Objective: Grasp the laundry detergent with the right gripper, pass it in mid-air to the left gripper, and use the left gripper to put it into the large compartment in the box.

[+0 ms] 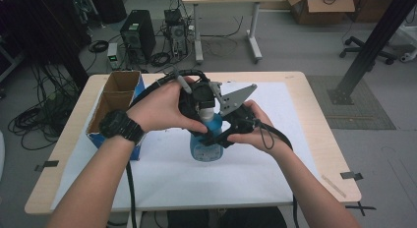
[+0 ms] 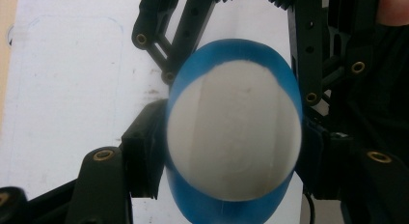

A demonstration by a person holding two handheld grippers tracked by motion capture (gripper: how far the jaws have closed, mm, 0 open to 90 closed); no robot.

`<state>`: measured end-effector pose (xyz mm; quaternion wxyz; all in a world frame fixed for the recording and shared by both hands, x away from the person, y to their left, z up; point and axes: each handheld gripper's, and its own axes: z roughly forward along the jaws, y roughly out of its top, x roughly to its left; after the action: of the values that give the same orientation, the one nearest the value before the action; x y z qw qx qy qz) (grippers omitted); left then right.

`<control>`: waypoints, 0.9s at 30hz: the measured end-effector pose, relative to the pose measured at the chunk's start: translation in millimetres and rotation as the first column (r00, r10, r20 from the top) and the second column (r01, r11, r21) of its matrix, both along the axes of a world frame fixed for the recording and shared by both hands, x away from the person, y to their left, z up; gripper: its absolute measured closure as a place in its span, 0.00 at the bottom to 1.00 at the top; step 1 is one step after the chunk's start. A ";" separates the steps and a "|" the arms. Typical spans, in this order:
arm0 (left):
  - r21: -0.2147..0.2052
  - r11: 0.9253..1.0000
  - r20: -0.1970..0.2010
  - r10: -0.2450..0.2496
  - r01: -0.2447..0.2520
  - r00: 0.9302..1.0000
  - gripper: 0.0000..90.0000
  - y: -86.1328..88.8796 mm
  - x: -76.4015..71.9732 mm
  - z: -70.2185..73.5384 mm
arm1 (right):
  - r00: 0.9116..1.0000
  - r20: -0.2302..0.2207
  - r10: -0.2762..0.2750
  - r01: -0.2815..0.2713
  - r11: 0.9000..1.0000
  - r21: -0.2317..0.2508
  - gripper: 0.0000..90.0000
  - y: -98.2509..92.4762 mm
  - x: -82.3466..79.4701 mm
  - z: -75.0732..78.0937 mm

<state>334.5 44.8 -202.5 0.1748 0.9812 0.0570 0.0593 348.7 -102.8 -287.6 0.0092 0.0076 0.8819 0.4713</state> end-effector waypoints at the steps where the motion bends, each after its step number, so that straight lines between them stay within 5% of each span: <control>1: 0.000 1.000 0.000 0.000 0.000 1.000 0.41 0.0 0.0 0.0 | 1.000 0.000 0.000 0.000 1.000 0.000 0.47 0.0 0.0 0.0; 10: 0.011 1.000 -0.030 0.028 -0.028 0.999 0.42 -1.1 3.5 1.5 | 1.000 -0.025 0.016 -0.016 1.000 0.002 0.46 1.0 3.1 -1.4; 14: 0.011 0.997 -0.046 0.076 -0.075 0.996 0.42 4.7 9.1 9.8 | 0.998 -0.059 0.017 -0.019 1.000 -0.023 0.20 -0.3 6.0 -4.1; 20: 0.046 0.986 -0.055 0.160 -0.158 0.986 0.42 12.9 15.6 23.6 | 0.998 -0.050 -0.035 0.031 0.996 -0.083 0.09 -9.2 7.9 -8.9; 22: 0.066 0.973 -0.059 0.223 -0.219 0.973 0.42 17.8 18.8 29.7 | 0.997 -0.057 -0.048 0.042 0.993 -0.108 0.07 -15.6 10.1 -9.8; 24: 0.082 0.953 -0.058 0.297 -0.291 0.953 0.42 24.6 23.2 36.4 | 0.997 -0.048 -0.064 0.057 0.988 -0.142 0.07 -22.8 11.5 -10.6; 25: 0.093 0.920 -0.053 0.386 -0.381 0.921 0.42 32.7 27.2 43.7 | 0.995 -0.037 -0.092 0.084 0.979 -0.184 0.07 -31.1 13.3 -11.5; 26: 0.096 0.900 -0.048 0.431 -0.425 0.901 0.42 37.4 28.9 47.6 | 0.994 -0.035 -0.101 0.092 0.976 -0.199 0.07 -35.4 14.4 -12.2; 27: 0.096 0.900 -0.048 0.431 -0.425 0.901 0.42 37.4 28.9 47.6 | 0.993 -0.034 -0.113 0.103 0.972 -0.211 0.08 -40.1 15.2 -12.6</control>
<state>363.4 82.2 -154.8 0.1143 0.9526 0.2744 0.0650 363.9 -142.9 -300.2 0.0151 0.0655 0.9248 0.3745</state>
